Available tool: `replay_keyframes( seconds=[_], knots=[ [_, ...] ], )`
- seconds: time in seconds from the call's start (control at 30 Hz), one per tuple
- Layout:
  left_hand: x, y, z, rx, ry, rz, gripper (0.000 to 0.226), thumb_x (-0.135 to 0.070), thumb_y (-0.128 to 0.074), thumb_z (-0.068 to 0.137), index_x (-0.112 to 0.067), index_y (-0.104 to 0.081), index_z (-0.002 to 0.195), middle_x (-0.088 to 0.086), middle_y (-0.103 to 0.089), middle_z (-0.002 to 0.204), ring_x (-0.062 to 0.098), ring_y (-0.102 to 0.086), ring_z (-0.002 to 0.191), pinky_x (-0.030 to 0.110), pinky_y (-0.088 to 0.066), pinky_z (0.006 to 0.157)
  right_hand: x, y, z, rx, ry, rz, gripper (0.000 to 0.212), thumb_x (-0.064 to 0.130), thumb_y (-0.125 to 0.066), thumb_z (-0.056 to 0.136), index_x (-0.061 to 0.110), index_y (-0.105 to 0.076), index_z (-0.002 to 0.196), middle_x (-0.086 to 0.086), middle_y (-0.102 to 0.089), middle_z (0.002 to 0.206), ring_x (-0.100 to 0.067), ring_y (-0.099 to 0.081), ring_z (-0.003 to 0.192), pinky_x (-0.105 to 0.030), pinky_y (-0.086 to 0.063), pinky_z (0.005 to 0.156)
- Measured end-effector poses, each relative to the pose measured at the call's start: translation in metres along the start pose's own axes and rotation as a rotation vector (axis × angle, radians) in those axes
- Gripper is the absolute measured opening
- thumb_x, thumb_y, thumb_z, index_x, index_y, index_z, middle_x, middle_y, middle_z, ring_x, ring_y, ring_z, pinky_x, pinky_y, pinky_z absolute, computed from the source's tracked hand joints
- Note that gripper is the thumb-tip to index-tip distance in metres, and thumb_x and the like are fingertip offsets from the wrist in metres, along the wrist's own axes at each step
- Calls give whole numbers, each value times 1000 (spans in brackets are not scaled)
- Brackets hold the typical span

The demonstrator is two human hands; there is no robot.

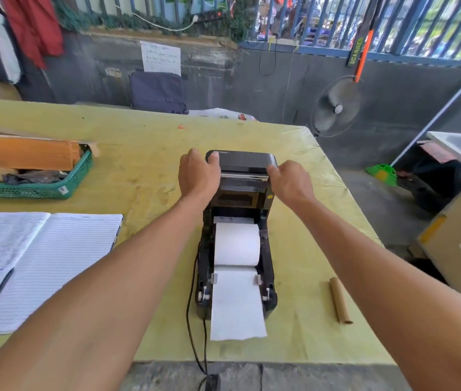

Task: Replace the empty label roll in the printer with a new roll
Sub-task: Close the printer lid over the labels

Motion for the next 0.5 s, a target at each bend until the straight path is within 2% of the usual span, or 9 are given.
replay_keyframes(
  seconds=[0.07, 0.13, 0.2, 0.27, 0.33, 0.37, 0.5],
  knots=[
    [3, -12, 11, 71, 85, 23, 45, -48, -44, 96, -7, -62, 97, 1, -60, 90, 22, -56, 80, 29, -36, 61, 0, -5, 16, 34, -22, 20, 39, 39, -44, 103, 4, -57, 92, -11, -60, 84, -29, -55, 74, -30, -35, 52],
    [11, -23, 15, 122, 182, -4, 50, -54, -46, 92, -10, -55, 72, -1, -55, 68, 20, -52, 59, 28, -30, 47, -3, -9, 23, 49, -8, 94, 37, 46, -45, 102, 9, -51, 106, -10, -61, 90, -31, -59, 81, -34, -43, 62],
    [16, -26, 15, 95, 262, -83, 50, -55, -55, 87, -12, -52, 62, -1, -53, 59, 17, -48, 50, 27, -26, 43, -9, -9, 28, 43, -19, 95, 45, 50, -48, 99, 8, -51, 116, -11, -63, 95, -32, -62, 87, -41, -50, 76],
    [17, -24, 15, 70, 315, -156, 49, -52, -62, 83, -14, -48, 56, -2, -51, 55, 16, -45, 46, 26, -25, 42, -18, -11, 32, 58, -90, 107, 48, 54, -50, 97, 7, -56, 106, -12, -62, 90, -32, -60, 84, -43, -50, 79],
    [16, -20, 13, 97, 337, -193, 48, -51, -65, 81, -14, -49, 56, -2, -52, 57, 16, -45, 47, 25, -26, 43, -22, -14, 32, 85, -156, 143, 50, 54, -48, 97, 6, -58, 87, -13, -62, 82, -32, -59, 76, -40, -48, 70],
    [17, -18, 12, 114, 335, -204, 47, -51, -65, 81, -13, -51, 59, -1, -53, 58, 17, -46, 49, 25, -28, 44, -21, -16, 30, 88, -170, 149, 51, 53, -46, 98, 5, -58, 86, -13, -63, 82, -32, -59, 76, -38, -45, 67],
    [17, -7, -4, 138, 294, -218, 49, -50, -65, 83, -12, -44, 61, -1, -45, 55, 19, -38, 48, 27, -25, 45, -17, -22, 12, 57, -174, 169, 50, 48, -37, 102, 3, -59, 107, -14, -64, 98, -35, -60, 89, -36, -44, 73]
  ],
)
Point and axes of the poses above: each hand's wrist, its own z-axis towards the middle knuckle, its own y-axis out of the back of the hand, x = y × z, the point moved 5 cm from there along z, towards the middle knuckle
